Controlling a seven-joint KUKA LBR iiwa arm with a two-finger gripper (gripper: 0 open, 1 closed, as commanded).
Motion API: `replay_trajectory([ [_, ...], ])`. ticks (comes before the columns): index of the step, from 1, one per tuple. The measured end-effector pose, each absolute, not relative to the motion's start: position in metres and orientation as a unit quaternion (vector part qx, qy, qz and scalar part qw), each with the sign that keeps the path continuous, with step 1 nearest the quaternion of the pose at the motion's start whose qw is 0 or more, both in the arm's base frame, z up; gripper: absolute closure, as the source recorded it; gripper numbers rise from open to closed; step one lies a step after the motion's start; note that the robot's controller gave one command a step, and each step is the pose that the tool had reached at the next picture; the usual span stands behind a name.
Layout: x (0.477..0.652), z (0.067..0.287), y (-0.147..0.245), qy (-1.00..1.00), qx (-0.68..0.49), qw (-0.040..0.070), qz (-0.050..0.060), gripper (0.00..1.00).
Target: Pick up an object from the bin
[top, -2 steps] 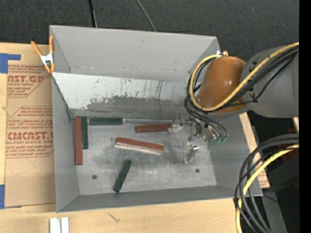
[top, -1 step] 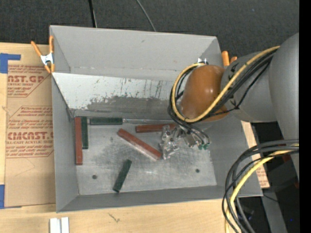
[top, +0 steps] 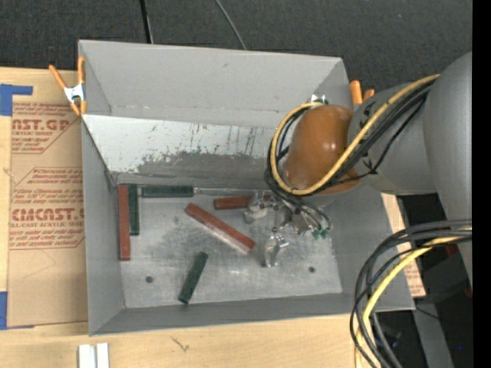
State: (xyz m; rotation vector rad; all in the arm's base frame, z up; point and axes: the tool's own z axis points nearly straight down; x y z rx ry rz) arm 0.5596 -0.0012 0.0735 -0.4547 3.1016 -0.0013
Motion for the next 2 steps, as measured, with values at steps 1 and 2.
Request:
replay_trajectory([
  [1,0.56,0.074,-0.001,0.989,-0.145,0.004,0.0,0.0],
  [2,0.56,0.077,0.064,0.991,-0.131,0.005,-0.001,1.0],
])
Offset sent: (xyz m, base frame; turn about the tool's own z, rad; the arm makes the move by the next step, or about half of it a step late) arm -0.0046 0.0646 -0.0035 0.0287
